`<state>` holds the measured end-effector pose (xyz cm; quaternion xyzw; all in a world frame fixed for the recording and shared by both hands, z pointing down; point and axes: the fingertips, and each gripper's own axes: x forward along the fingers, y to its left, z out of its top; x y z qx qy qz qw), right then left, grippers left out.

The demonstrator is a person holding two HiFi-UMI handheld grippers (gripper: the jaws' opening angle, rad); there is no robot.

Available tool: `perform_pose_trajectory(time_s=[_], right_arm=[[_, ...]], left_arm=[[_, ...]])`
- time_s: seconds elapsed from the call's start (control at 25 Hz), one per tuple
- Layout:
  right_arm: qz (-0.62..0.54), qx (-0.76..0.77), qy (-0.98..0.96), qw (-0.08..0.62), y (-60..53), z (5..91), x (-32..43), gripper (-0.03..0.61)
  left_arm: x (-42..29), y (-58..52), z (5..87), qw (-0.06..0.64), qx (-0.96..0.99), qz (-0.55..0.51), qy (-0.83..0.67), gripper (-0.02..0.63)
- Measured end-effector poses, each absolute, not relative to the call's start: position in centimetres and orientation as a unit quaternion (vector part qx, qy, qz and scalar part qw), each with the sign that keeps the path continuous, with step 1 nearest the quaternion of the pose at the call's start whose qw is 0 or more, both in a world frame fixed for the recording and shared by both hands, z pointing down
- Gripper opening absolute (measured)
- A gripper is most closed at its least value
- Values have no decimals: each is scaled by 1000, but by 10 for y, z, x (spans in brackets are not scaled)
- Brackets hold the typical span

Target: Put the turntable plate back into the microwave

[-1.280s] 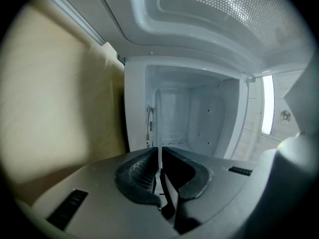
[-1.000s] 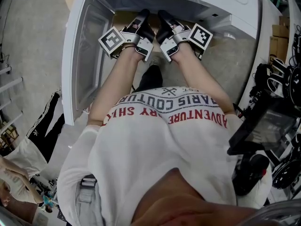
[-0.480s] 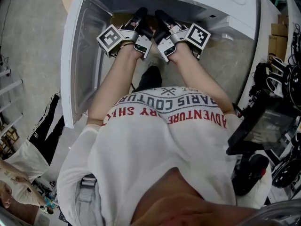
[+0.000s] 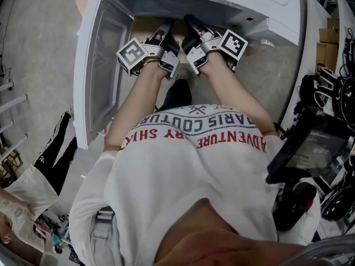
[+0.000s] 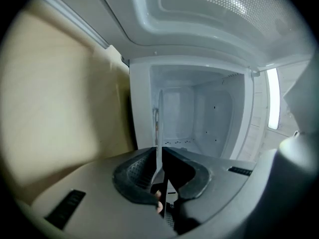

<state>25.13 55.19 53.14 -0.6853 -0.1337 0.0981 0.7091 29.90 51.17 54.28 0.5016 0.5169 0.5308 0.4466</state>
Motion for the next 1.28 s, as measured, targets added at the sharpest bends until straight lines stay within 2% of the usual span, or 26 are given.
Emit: perform_pose_trajectory(time_s=[0.24,0.4,0.52,0.76,0.92,1.04,1.28], right_arm=[[96,-710,-119,688,540,512,236,17],[55,-760,-112,638,513,497,218,13],[1,-834,-101,542,475,479,187,5],[-131,-952,-80,264,386,423,96,0],[-201,-967,-79,134,321,390,48,0],[-202,-971,-72,106,273,370,27,0],[-193,-973,-90,93,170,368,-7,2]], left_arm=[[288,504,534,435,497,521,541,21],[262,487,508,386,494,492,604,21],[221,453,481,292,511,434,682,5],[148,350,402,112,547,275,782,0],[98,290,372,-55,545,192,814,0],[67,252,356,-113,532,146,826,0],[27,159,356,-97,494,165,848,0]])
